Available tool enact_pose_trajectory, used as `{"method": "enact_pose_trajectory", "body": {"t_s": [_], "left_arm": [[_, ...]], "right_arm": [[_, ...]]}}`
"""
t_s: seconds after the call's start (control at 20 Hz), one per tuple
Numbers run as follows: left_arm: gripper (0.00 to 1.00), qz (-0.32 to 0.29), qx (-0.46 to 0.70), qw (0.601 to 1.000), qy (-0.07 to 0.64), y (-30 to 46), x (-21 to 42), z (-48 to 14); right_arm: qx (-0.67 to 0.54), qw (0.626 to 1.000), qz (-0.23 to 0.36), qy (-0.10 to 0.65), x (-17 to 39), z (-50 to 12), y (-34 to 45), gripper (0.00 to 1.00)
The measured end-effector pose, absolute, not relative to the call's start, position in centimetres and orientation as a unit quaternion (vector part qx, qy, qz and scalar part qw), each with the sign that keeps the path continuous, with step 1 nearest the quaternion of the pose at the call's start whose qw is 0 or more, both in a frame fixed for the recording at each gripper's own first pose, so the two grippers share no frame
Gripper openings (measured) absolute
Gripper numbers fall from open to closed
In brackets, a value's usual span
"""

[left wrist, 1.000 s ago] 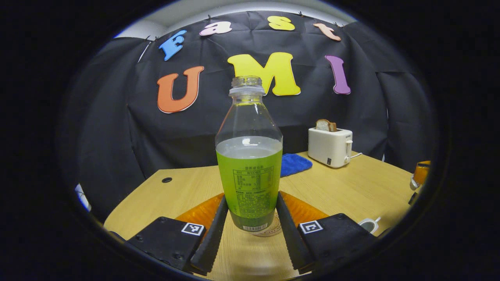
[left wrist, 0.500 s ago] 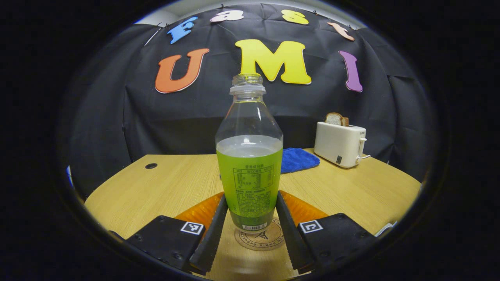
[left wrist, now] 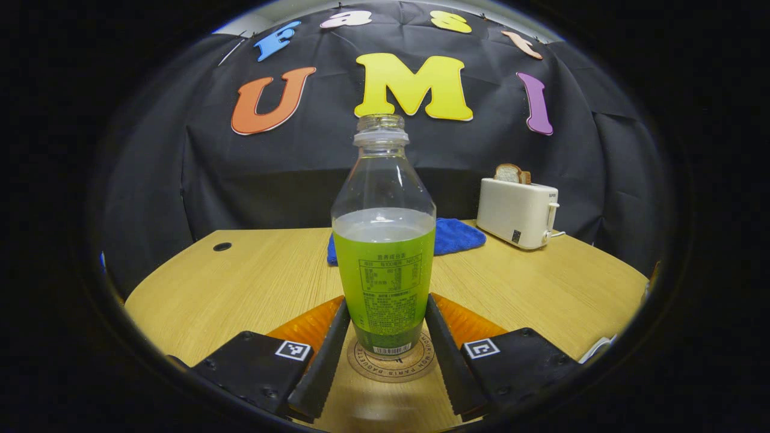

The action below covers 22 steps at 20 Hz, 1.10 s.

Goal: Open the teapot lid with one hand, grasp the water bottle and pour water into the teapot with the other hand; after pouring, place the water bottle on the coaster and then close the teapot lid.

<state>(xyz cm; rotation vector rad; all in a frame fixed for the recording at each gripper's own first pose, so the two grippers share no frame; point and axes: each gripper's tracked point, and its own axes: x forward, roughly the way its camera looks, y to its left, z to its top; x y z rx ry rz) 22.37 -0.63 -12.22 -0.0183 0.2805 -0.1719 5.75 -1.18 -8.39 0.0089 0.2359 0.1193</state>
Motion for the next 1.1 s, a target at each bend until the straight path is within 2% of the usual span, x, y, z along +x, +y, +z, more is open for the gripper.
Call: {"method": "enact_pose_trajectory", "body": {"t_s": [0.15, 0.3, 0.65, 1.1], "left_arm": [[0.78, -0.091, -0.011, 0.984, 0.154, -0.9, 22.1, -12.9], [1.0, -0.091, -0.007, 0.985, 0.146, -0.6, 21.3, -12.4], [1.0, -0.052, 0.021, 0.989, 0.135, 2.7, 16.1, -11.2], [1.0, 0.024, -0.03, 0.995, 0.088, 8.8, 8.8, -7.5]], "right_arm": [[0.002, 0.991, 0.064, 0.118, 5.7, -8.4, -0.7, 0.0], [0.001, 0.991, 0.069, 0.116, 5.8, -8.3, 0.0, 0.0], [0.0, 0.987, 0.119, 0.109, 6.6, -8.2, 4.4, 0.0], [-0.012, 0.983, 0.147, 0.107, 7.1, -9.8, 7.6, 0.0]]}}
